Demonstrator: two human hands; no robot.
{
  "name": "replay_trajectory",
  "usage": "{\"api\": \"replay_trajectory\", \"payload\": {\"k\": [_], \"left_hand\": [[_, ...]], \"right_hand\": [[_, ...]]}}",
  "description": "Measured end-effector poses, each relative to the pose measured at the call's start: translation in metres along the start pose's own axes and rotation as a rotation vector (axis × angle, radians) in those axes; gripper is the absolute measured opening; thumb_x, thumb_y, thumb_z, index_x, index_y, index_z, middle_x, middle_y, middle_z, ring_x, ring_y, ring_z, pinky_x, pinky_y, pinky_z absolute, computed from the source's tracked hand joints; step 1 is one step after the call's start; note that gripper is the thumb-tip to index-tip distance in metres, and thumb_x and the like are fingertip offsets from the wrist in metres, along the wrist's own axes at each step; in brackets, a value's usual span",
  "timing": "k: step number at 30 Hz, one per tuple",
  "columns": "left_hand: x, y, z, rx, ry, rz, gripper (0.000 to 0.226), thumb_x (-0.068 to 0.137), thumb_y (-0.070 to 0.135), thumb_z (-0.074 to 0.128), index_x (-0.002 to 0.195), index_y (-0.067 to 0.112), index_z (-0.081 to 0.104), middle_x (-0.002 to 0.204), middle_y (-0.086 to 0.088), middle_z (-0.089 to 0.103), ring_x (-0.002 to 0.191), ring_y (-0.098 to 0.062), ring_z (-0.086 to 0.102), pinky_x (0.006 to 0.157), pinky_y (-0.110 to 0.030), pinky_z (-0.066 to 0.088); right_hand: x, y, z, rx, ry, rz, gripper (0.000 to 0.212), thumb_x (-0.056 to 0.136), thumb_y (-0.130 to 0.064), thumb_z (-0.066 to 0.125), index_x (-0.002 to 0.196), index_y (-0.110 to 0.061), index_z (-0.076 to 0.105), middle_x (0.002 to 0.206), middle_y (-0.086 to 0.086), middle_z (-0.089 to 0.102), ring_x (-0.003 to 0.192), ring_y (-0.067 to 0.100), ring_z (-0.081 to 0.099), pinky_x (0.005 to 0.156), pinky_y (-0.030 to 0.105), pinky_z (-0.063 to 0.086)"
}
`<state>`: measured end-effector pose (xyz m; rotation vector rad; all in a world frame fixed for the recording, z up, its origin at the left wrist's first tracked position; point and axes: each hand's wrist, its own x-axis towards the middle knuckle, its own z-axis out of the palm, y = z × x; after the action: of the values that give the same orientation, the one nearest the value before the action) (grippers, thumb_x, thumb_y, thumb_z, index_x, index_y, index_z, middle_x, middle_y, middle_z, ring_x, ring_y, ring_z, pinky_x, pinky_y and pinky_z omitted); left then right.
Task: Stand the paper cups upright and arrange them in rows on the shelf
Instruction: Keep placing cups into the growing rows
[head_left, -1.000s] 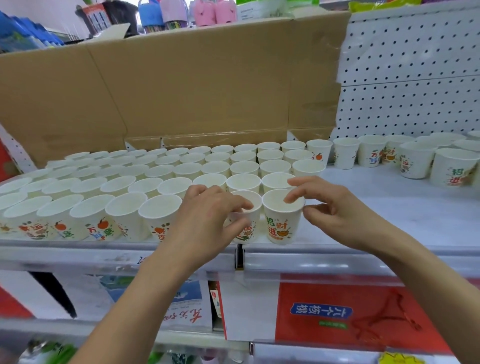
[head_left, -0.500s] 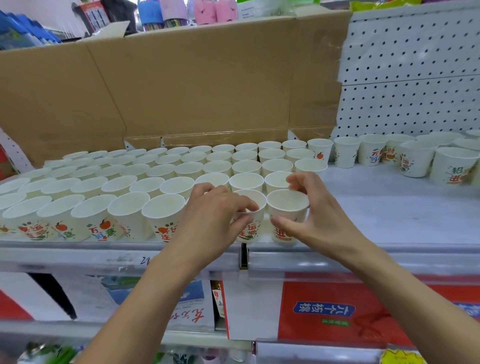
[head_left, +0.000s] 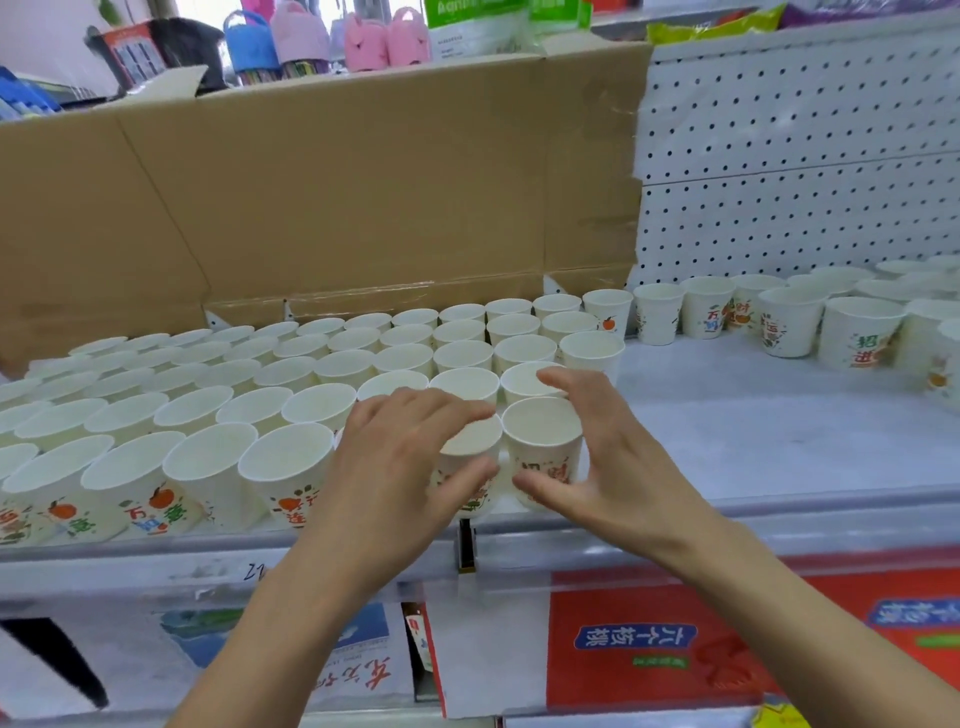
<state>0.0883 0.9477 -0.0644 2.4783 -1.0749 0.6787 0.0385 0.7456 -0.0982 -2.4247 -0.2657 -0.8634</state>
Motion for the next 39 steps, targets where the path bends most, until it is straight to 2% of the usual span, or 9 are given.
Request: {"api": "replay_trajectory", "payload": {"k": [5,11,16,20,25,30,32,34,39], "left_hand": [[0.014,0.016,0.004,-0.093,-0.019,0.079,0.049,0.083,0.066,0.043,0.125,0.043,0.054,0.124,0.023,0.057,0.116,0.003,0.044,0.097,-0.030,0.034],[0.031,0.029,0.015,-0.016,-0.095,0.170,0.028,0.085,0.060,0.054,0.093,0.040,0.073,0.084,0.024,0.070,0.082,0.002,0.061,0.095,-0.042,0.045],[0.057,0.048,0.003,-0.132,-0.033,0.079,0.039,0.078,0.069,0.052,0.100,0.043,0.070,0.095,0.032,0.066,0.097,0.009,0.056,0.092,-0.020,0.039],[0.145,0.086,0.001,-0.261,-0.076,0.047,0.024,0.086,0.044,0.061,0.105,0.032,0.071,0.100,0.023,0.068,0.097,0.009,0.059,0.085,-0.008,0.044],[0.265,0.094,0.083,0.088,-0.354,-0.004,0.027,0.095,0.026,0.054,0.120,0.021,0.063,0.115,0.002,0.067,0.098,-0.017,0.062,0.085,-0.036,0.052],[0.305,0.079,0.142,0.332,-0.522,-0.080,0.022,0.086,0.019,0.061,0.071,0.021,0.046,0.076,-0.001,0.051,0.068,-0.021,0.046,0.055,-0.027,0.029],[0.311,0.077,0.150,0.303,-0.504,-0.108,0.006,0.087,0.028,0.063,0.087,0.025,0.058,0.095,0.001,0.063,0.088,-0.021,0.057,0.073,-0.031,0.039],[0.314,0.082,0.154,0.263,-0.462,-0.119,0.031,0.088,0.037,0.061,0.116,0.025,0.061,0.118,0.005,0.062,0.110,-0.019,0.055,0.094,-0.041,0.035],[0.316,0.116,0.158,-0.017,-0.364,0.040,0.041,0.088,0.033,0.064,0.126,0.022,0.056,0.125,0.004,0.059,0.112,-0.014,0.054,0.092,-0.032,0.045]], "right_hand": [[-0.011,0.013,-0.024,-0.129,0.120,-0.031,0.062,0.081,-0.059,0.055,0.133,-0.029,0.041,0.135,-0.011,0.043,0.120,0.009,0.046,0.079,0.026,0.049],[0.027,0.095,-0.073,-0.119,0.050,0.120,0.023,0.085,-0.038,0.064,0.106,-0.028,0.062,0.115,-0.012,0.055,0.109,0.009,0.050,0.084,0.043,0.051],[0.090,0.158,-0.101,-0.193,-0.042,0.169,0.019,0.089,-0.027,0.063,0.107,-0.022,0.064,0.116,-0.002,0.058,0.111,0.016,0.050,0.093,0.034,0.043],[0.133,0.201,-0.107,-0.440,-0.179,0.252,0.033,0.093,-0.023,0.055,0.126,-0.020,0.057,0.132,0.006,0.051,0.127,0.024,0.037,0.096,0.041,0.039],[0.151,0.239,-0.108,-0.651,-0.266,0.288,0.044,0.091,-0.017,0.054,0.133,-0.027,0.051,0.134,0.007,0.048,0.126,0.030,0.033,0.094,0.041,0.038],[0.149,0.258,-0.105,-0.594,-0.257,0.212,0.038,0.091,-0.024,0.055,0.129,-0.027,0.055,0.135,0.001,0.050,0.128,0.025,0.036,0.095,0.039,0.035],[0.147,0.260,-0.110,-0.569,-0.199,0.215,0.040,0.090,-0.028,0.056,0.130,-0.025,0.054,0.134,0.003,0.051,0.126,0.026,0.038,0.095,0.040,0.036],[0.147,0.261,-0.121,-0.587,-0.193,0.234,0.044,0.090,-0.031,0.056,0.133,-0.024,0.051,0.134,0.005,0.050,0.125,0.028,0.038,0.096,0.041,0.036],[0.147,0.259,-0.177,-0.569,-0.381,0.376,0.048,0.088,-0.035,0.061,0.133,-0.027,0.048,0.135,0.000,0.051,0.122,0.022,0.045,0.097,0.041,0.040]]}}
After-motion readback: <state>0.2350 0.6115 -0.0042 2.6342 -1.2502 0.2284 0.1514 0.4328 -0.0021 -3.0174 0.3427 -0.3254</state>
